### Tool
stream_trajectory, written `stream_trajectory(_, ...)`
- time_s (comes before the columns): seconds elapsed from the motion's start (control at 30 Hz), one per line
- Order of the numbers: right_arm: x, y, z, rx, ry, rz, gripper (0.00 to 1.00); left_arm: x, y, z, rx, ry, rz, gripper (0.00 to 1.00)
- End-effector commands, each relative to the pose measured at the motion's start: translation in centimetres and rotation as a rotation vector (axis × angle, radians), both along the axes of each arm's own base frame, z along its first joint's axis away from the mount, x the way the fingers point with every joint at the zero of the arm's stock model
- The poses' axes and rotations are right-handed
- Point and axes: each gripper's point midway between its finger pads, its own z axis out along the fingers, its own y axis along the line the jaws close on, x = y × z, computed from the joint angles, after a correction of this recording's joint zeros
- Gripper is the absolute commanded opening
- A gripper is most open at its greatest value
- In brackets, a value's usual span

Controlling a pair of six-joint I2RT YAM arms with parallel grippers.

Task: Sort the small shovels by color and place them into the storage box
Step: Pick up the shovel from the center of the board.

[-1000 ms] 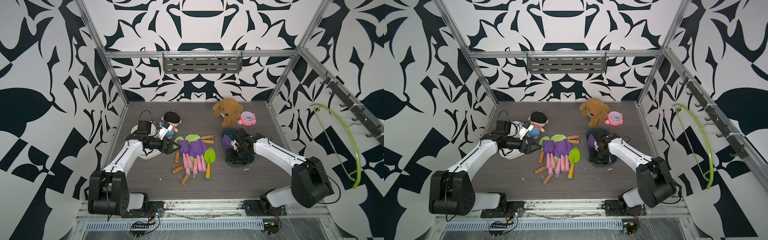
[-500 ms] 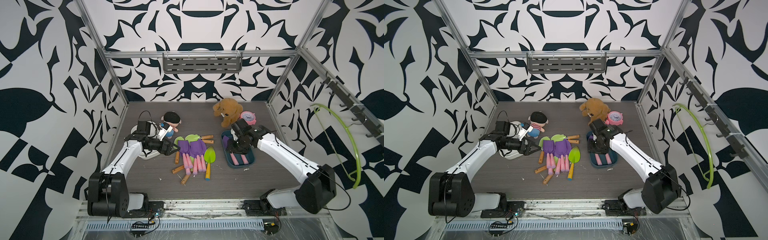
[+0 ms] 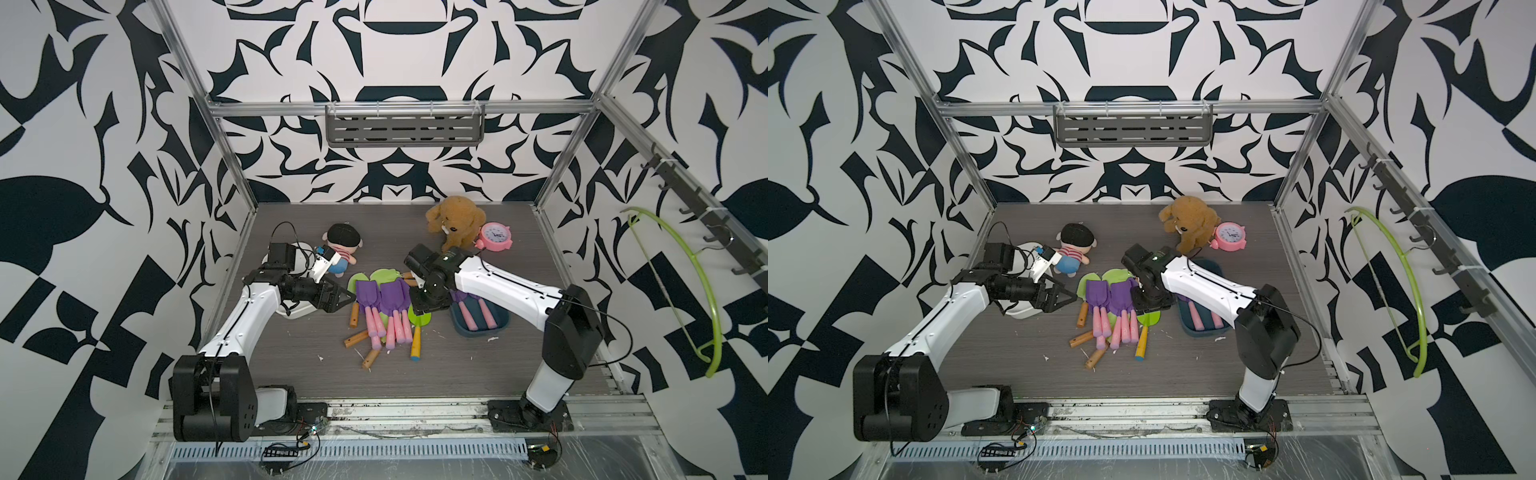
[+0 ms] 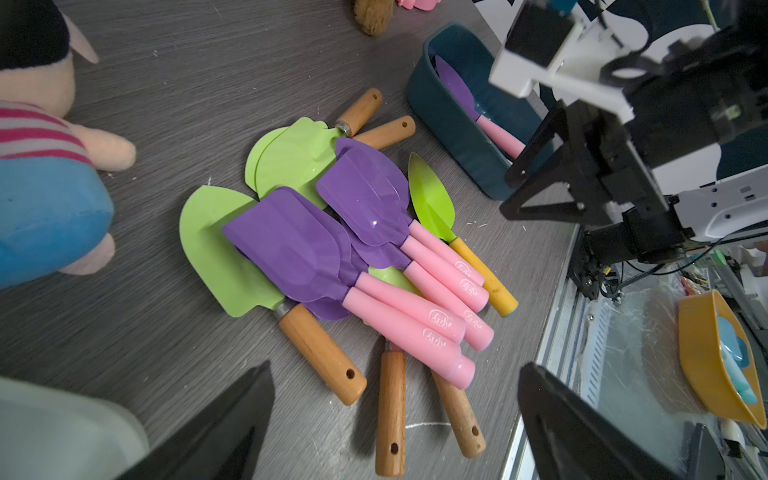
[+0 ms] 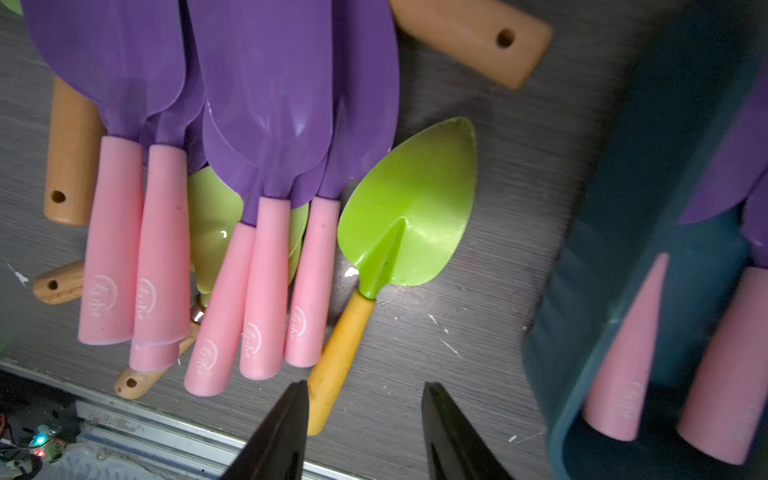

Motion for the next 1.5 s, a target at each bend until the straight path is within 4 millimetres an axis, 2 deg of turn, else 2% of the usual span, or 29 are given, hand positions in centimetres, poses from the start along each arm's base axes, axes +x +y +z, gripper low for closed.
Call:
stream_trajectory(0.0,-1.0,-0.3,0.3,-0.032,0.011,-0.066,0.49,-0.3,0.2,0.5,-0.002,-0.013,-0.002,0.99)
stream_trajectory(0.1,-2.5,-1.1,-1.0,-0.066,0.041,-0.102,0.48,-0.3,0.1,0.4,-0.01,-0.008,-0.001,0.99)
stream_trajectory(0.2,-4.0,-0.9,-2.0,-0.046,0.079,-0.115,0.48,-0.3,0.1,0.4,-0.018,-0.006,-0.001,0.99)
stream_trajectory(0.3,-4.5,-0.7,-3.0,-0.047,0.097,-0.116,0.48,-0.3,0.0,0.5,-0.025,-0.005,0.001,0.99)
stream_trajectory(0.5,-4.6,-0.5,-4.8,-0.065,0.119,-0.107,0.46,-0.3,0.0,0.4,-0.027,-0.004,0.004,0.99)
stream_trajectory(0.83,-3.9,0.9,-6.5,-0.044,0.13,-0.099,0.46,-0.2,0.1,0.4,-0.029,0.001,0.009,0.99)
stream_trajectory(1.2,-3.6,-1.2,-8.5,-0.154,0.103,-0.127,0.4,-0.2,0.3,0.3,-0.032,0.008,0.018,0.99)
stream_trajectory(1.33,-3.7,-1.7,-9.0,-0.169,0.104,-0.135,0.34,-0.3,0.3,0.3,-0.035,0.01,0.018,0.99)
stream_trajectory(1.47,-3.4,-2.0,-8.4,-0.164,0.069,-0.153,0.26,-0.3,0.1,0.5,-0.048,0.012,0.016,0.99)
